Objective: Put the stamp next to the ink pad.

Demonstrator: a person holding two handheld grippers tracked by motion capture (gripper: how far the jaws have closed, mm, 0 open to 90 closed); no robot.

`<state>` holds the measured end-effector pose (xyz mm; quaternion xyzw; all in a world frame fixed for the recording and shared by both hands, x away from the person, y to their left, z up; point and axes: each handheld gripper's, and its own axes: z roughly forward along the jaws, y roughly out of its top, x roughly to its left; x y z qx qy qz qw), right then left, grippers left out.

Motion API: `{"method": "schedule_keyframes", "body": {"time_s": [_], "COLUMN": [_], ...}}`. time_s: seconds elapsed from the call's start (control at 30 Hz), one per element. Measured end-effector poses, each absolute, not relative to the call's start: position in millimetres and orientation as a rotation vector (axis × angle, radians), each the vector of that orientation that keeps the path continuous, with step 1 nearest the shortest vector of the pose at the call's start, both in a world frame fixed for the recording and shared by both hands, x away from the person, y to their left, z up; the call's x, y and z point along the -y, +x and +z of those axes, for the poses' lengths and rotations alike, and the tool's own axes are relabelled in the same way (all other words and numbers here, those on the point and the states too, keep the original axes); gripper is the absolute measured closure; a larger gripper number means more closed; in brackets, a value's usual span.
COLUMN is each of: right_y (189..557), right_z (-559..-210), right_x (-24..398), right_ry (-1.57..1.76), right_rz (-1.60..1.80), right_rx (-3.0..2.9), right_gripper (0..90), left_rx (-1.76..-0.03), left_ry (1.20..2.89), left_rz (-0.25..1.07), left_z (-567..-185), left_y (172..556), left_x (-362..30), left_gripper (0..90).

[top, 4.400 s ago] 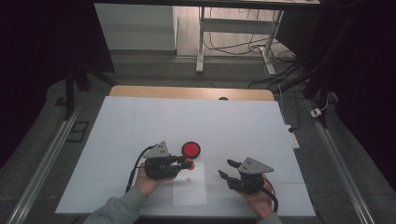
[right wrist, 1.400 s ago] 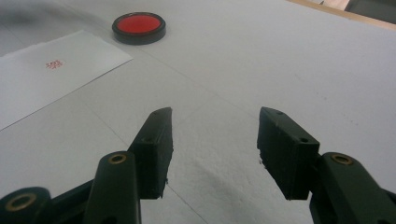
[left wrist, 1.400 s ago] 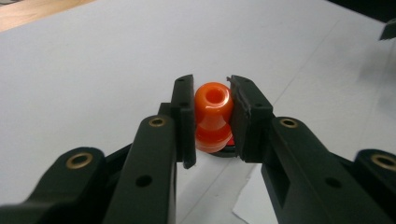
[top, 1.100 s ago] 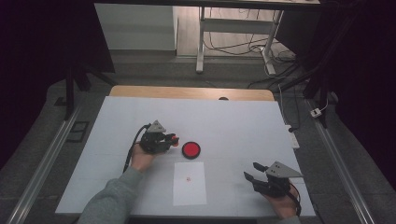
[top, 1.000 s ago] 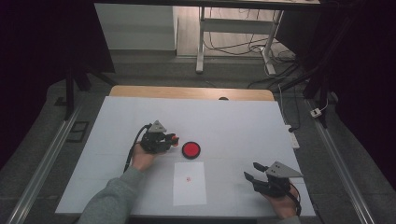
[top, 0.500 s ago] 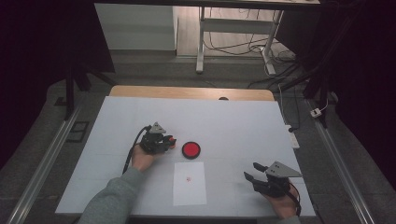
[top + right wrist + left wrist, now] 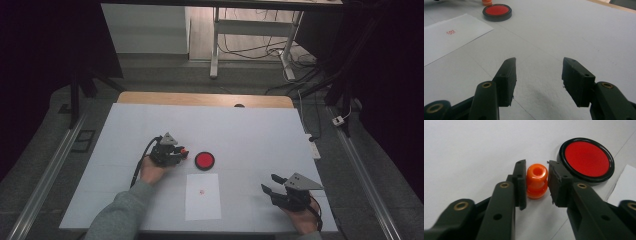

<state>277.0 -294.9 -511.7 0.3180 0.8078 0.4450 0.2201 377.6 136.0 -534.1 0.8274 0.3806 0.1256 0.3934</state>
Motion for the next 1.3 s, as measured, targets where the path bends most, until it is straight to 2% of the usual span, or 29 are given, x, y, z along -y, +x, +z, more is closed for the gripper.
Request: {"method": "schedule_keyframes", "body": {"time_s": [0.2, 0.4, 0.47, 1.0, 1.3], "right_y": [277.2, 277.2, 277.3, 278.1, 277.5], "right_z": [-512.0, -511.5, -511.5, -512.0, -509.3], "right_x": [294.9, 295.8, 295.8, 295.0, 294.6], "right_ry": [0.880, 0.883, 0.883, 0.874, 0.849], "right_rz": [1.231, 1.235, 1.236, 1.247, 1.259], "right_rx": [-2.235, -2.231, -2.231, -2.234, -2.235], "right_gripper": [44.6, 44.5, 44.6, 44.3, 42.1], "left_rx": [-0.968, -1.011, -1.014, -0.945, -0.909], "left_ry": [2.077, 2.010, 1.993, 1.948, 1.976], "left_rz": [0.310, 0.369, 0.371, 0.281, 0.280], "left_z": [-531.8, -522.7, -520.1, -496.1, -486.3], "left_y": [376.6, 372.4, 370.9, 350.1, 327.2], "left_x": [-134.7, -135.9, -136.9, -152.0, -159.6], "left_gripper": [52.2, 34.5, 31.3, 30.5, 30.5]}}
